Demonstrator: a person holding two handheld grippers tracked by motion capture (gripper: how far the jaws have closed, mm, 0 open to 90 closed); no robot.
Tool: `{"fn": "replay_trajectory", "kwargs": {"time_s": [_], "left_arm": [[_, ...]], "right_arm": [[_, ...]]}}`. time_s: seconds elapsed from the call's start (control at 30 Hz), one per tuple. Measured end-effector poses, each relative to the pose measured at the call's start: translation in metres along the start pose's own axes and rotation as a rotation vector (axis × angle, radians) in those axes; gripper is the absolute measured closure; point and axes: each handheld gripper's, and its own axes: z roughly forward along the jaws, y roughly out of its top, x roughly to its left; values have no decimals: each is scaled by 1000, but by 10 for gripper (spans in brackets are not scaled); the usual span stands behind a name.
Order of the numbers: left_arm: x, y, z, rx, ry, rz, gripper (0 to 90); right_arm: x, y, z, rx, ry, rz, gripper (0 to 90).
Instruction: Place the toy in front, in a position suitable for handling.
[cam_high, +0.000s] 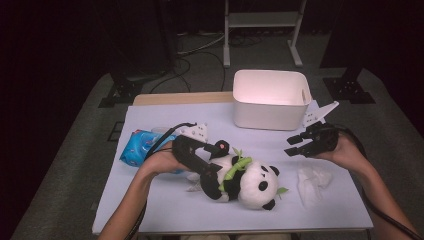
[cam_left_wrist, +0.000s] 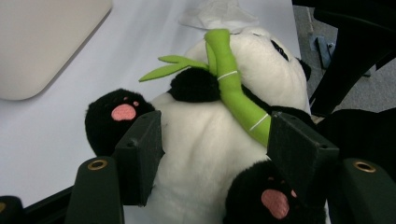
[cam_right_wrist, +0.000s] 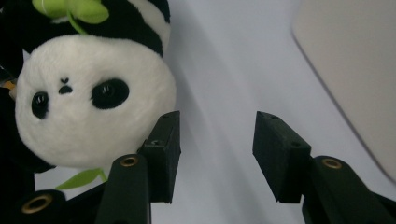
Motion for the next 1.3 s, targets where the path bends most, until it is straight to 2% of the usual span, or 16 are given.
{"fn": "replay_trajectory", "kwargs": {"time_s": [0.07,0.23,0.3,0.47,0.5,0.67,0.73,1.0,1.3], "left_arm": [[0,-3,-2,2,7,-6,346],[-1,-10,-5,6,16,-11,335],[-2,-12,-7,-4,17,-18,329],[-6,-17,-11,-20,23,-24,307],[-6,-18,-11,-26,26,-32,297],[-8,-22,-17,-26,40,-25,292],[-9,-24,-19,-32,39,-37,292],[-13,-27,-24,-35,50,-26,279],[-15,-28,-24,-33,59,-21,257]], "right_arm": [[-4,11,1,0,2,-14,503],[-9,25,2,10,1,-37,502],[-14,35,2,11,7,-51,498],[-22,48,5,25,9,-59,490],[-23,50,5,27,11,-61,489],[-30,57,8,36,9,-57,483],[-33,62,8,38,13,-64,474],[-42,77,14,44,22,-74,470],[-50,93,21,59,6,-93,463]]}}
